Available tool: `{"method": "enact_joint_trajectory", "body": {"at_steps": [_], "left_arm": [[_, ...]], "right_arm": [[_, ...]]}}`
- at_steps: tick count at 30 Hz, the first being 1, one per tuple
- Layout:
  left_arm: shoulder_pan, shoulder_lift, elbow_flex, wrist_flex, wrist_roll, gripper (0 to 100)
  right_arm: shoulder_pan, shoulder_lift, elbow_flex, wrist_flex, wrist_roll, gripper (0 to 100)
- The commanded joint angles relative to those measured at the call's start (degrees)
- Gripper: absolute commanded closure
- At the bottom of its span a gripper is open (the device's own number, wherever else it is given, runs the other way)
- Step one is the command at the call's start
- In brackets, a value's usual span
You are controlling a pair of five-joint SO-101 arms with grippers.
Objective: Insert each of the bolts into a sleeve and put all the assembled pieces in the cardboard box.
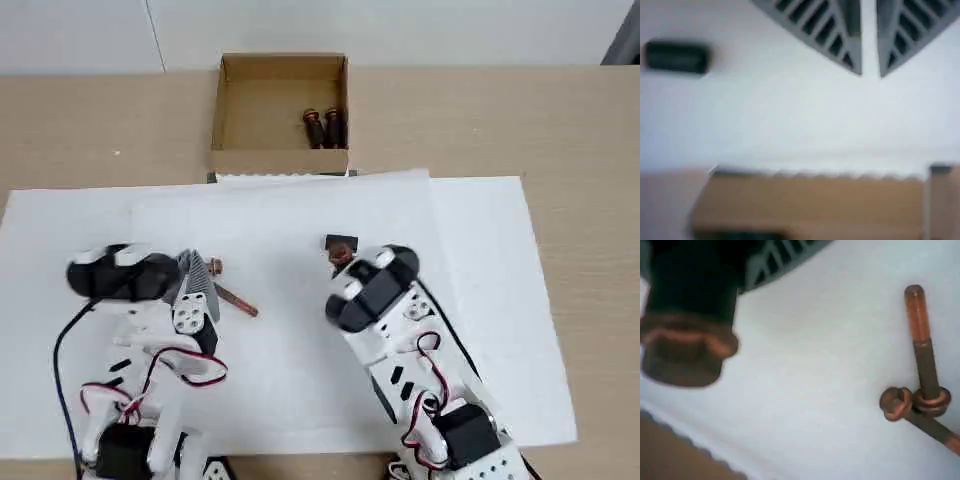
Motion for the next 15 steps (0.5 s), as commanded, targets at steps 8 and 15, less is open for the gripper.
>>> {"method": "enact_joint_trajectory", "body": {"at_steps": [8,15], "left_arm": [[-2.11,-0.53,11.12,-0.26,-9.23,99],[-2.11,-0.53,13.67,-0.26,-9.23,99]], "right_arm": [[0.66,27.12,-25.14,-0.04,-11.43,99.5],[0.75,54.20,-46.51,-6.20,-11.87,99.5]]}}
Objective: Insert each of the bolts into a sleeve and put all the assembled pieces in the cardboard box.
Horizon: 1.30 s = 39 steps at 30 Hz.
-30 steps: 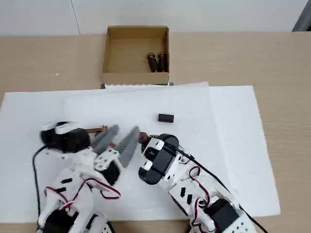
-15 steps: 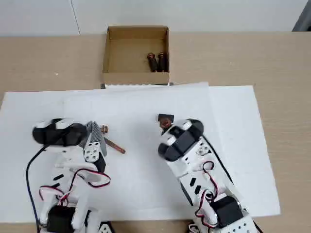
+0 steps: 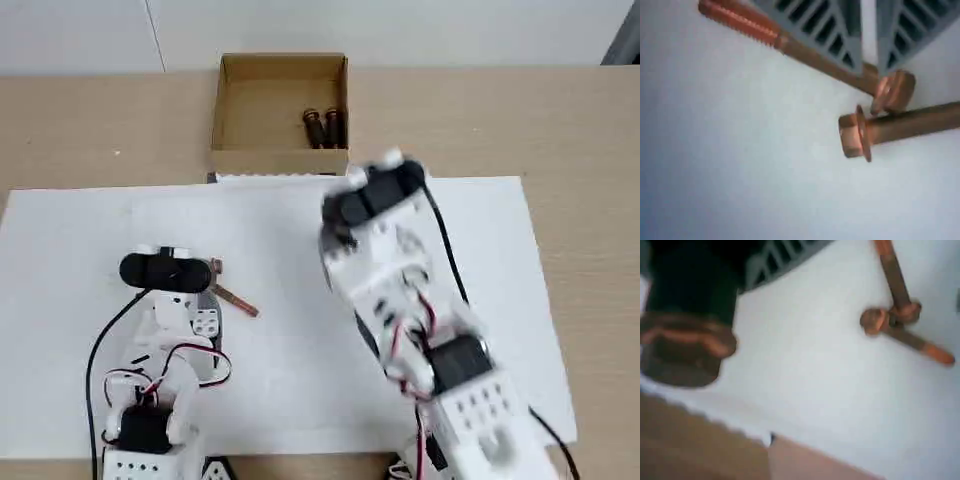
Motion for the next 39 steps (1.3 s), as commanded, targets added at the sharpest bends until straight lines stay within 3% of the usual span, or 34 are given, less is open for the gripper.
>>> {"method": "enact_joint_trajectory", "body": {"at_steps": [1,5,24,30,35,39], "left_arm": [[-0.09,-0.53,-0.22,-0.26,-0.44,99],[-0.09,-0.53,-0.22,-0.26,-0.44,99],[0.09,-0.53,-0.22,-0.26,-0.62,99],[0.00,-0.53,-0.22,-0.26,-0.53,99],[0.00,-0.53,-0.22,-0.26,-0.44,99],[0.00,-0.53,-0.22,-0.26,-0.44,99]], "right_arm": [[0.66,13.23,-13.63,-4.26,-0.53,99.5],[0.75,26.59,-25.05,-6.99,-0.18,99.5],[2.59,82.33,-72.62,-17.63,20.75,99.1],[2.42,93.41,-81.76,-17.10,26.90,98.1],[2.33,96.66,-83.52,-16.13,28.40,85.3],[1.71,96.84,-83.52,-15.08,28.40,84.4]]}}
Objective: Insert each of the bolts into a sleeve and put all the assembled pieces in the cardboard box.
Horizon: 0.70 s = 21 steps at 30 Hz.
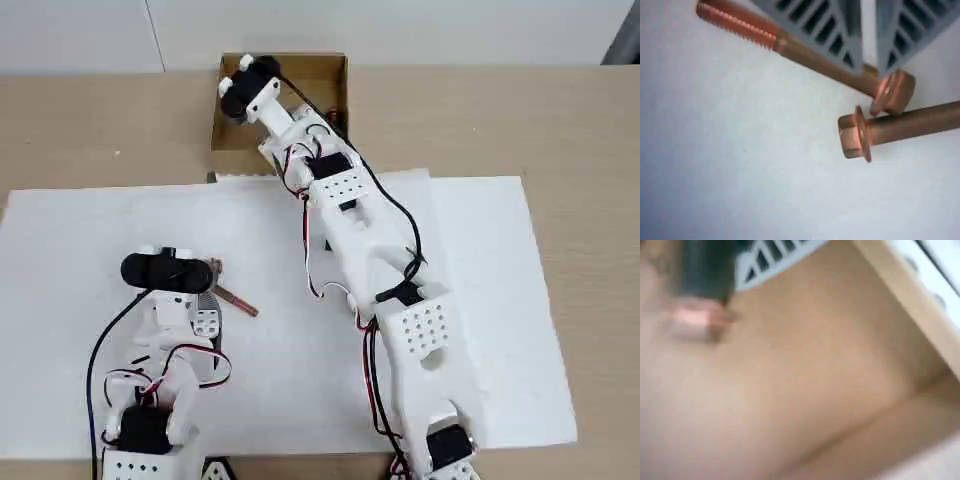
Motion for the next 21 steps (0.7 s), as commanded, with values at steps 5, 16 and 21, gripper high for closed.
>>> {"method": "enact_joint_trajectory", "body": {"at_steps": [5,16,21], "left_arm": [[0.00,-0.53,-0.22,-0.26,0.00,99],[-0.09,-0.53,-0.22,-0.26,0.00,99],[-0.09,-0.53,-0.22,-0.26,0.00,99]], "right_arm": [[-0.84,-1.45,-3.78,0.22,0.62,84.4],[-0.84,-8.40,-3.78,7.08,0.44,84.4],[-0.66,-15.16,-3.78,16.31,0.35,84.4]]}}
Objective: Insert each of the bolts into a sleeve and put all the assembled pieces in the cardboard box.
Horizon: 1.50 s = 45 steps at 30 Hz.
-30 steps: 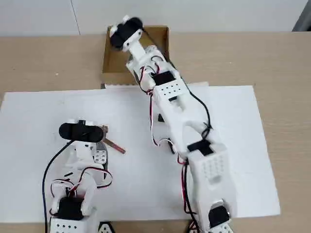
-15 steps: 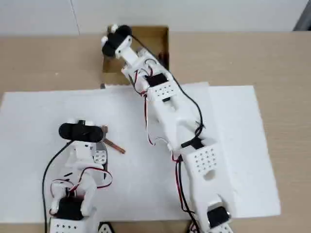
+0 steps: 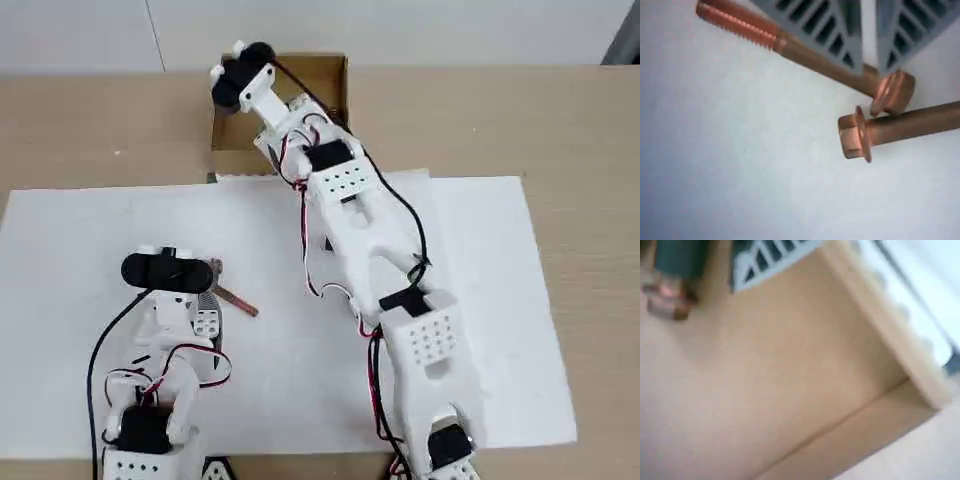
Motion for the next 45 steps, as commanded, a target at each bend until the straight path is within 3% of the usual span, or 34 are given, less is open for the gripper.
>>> {"method": "enact_joint_trajectory", "body": {"at_steps": [1,8,27,35,45], "left_arm": [[-0.09,-0.53,-0.22,-0.26,0.00,99],[-0.09,-0.53,-0.22,-0.26,0.00,99],[-0.09,-0.53,-0.22,-0.26,0.00,99],[-0.09,-0.53,-0.22,-0.26,0.00,99],[-0.09,-0.53,-0.22,-0.26,0.00,99]], "right_arm": [[-0.04,-8.92,-2.99,6.11,0.35,84.4],[-0.22,-16.22,-2.99,20.09,0.09,84.4],[-0.22,-34.86,-2.99,55.96,-18.64,84.4],[-0.22,-41.63,0.62,57.80,-22.51,84.4],[-0.31,-55.78,22.95,57.36,-28.40,84.4]]}}
